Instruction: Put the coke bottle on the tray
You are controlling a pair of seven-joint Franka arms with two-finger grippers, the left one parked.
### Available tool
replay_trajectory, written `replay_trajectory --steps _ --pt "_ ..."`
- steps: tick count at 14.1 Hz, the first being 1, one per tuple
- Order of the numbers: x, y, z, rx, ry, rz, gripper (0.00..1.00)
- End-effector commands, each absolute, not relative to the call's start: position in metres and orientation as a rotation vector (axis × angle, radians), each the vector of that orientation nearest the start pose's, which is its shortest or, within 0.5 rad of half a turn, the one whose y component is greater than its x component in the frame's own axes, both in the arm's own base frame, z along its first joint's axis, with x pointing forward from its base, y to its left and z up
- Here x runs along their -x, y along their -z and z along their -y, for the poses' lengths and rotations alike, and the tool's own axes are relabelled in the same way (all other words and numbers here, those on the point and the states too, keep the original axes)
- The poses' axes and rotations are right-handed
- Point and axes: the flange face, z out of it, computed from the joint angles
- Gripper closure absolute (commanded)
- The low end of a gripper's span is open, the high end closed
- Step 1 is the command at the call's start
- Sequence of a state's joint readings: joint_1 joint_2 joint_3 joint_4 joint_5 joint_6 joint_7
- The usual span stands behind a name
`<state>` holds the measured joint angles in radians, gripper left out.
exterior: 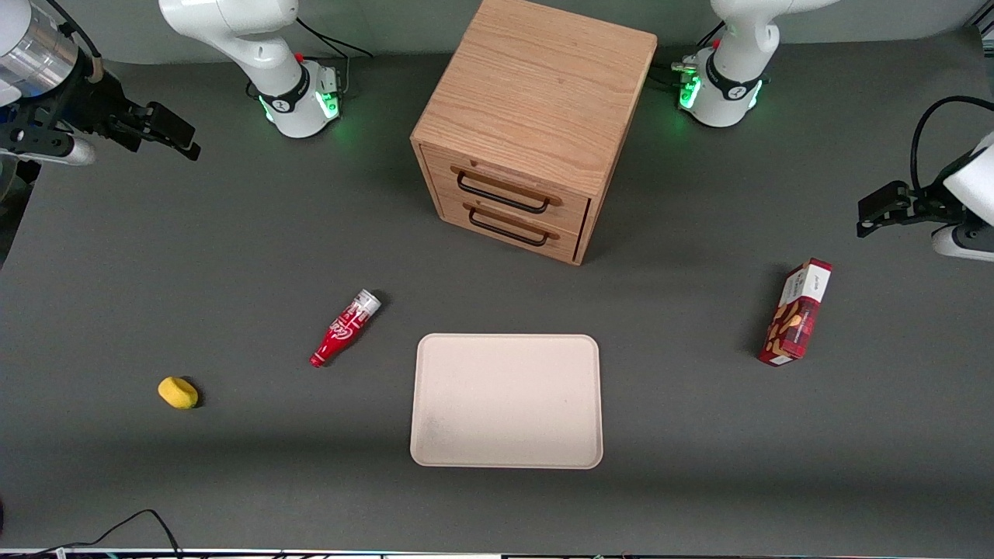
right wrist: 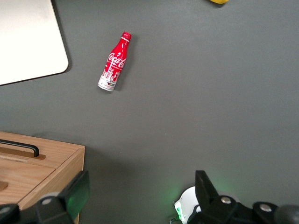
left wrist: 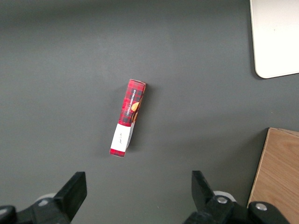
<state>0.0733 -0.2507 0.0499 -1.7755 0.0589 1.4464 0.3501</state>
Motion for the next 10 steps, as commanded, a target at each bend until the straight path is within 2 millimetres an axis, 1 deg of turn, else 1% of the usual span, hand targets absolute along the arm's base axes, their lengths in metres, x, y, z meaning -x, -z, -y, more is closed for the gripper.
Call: replay_trajectory --steps 1,3,5,6,7,8,9,10 --pt "-0.463 -0.656 -0.072 3.096 -0.111 -0.335 0.00" --pt "-0.487 -0.664 -0.079 3.085 -0.086 -0.364 0.00" --pt "-0.525 -0.664 -0.099 3.066 -0.073 -0.422 0.00" --pt "-0.542 -0.659 -0.114 3.056 -0.078 -0.459 0.00" --pt "-0.557 -0.650 -0.128 3.040 -0.095 -0.533 0.00" --pt "-0.569 -0.631 -0.142 3.025 -0.141 -0.624 0.00" --pt "-0.580 -0.607 -0.157 3.009 -0.191 -0.734 0.00" --pt "-0.592 -0.583 -0.176 2.979 -0.203 -0.842 0.00"
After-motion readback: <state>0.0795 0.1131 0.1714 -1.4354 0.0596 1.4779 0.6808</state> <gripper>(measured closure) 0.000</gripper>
